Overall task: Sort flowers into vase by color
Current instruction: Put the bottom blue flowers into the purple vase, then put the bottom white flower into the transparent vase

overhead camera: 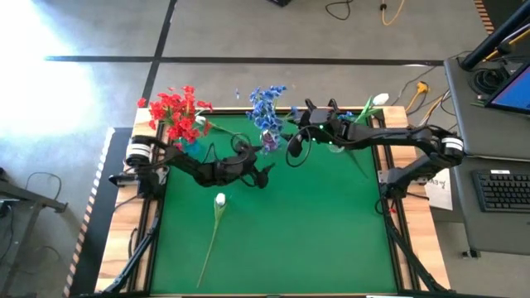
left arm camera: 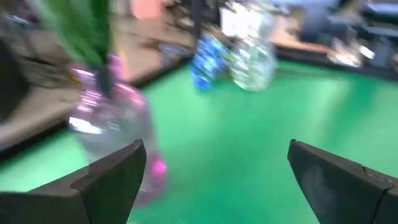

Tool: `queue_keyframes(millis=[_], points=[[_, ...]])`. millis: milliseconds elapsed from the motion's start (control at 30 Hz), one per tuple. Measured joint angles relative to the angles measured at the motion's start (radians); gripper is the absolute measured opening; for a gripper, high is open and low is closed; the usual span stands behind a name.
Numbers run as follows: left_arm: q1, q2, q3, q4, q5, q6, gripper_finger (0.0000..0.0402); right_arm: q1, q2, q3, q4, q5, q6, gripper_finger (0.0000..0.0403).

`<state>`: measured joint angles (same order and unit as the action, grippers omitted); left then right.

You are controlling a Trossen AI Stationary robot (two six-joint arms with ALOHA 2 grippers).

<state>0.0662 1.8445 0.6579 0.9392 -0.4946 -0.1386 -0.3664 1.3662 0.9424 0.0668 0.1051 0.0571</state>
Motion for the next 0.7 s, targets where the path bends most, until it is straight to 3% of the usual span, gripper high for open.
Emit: queue_keyframes(millis=[100, 333, 533, 700], points=[[-0.018, -0.048, 0.026, -0.153, 0.061, -0.005, 0.0376, 0.001, -0.044, 0.0, -0.076, -0.001, 0.03, 0.0296], [-0.077, -0.178, 0.047, -0.481, 0.096, -0.03, 0.0376, 0.02, -0.12, 0.0, -0.178, -0.002, 0.09, 0.0299], [-0.135, -0.301, 0.045, -0.738, 0.097, -0.214, 0.0376, 0.044, -0.149, 0.0, -0.217, -0.005, 0.11, 0.0296], [-0.198, -0.409, 0.073, -1.066, 0.118, -0.424, 0.0376, 0.049, -0.17, 0.0, -0.219, -0.008, 0.119, 0.0295]])
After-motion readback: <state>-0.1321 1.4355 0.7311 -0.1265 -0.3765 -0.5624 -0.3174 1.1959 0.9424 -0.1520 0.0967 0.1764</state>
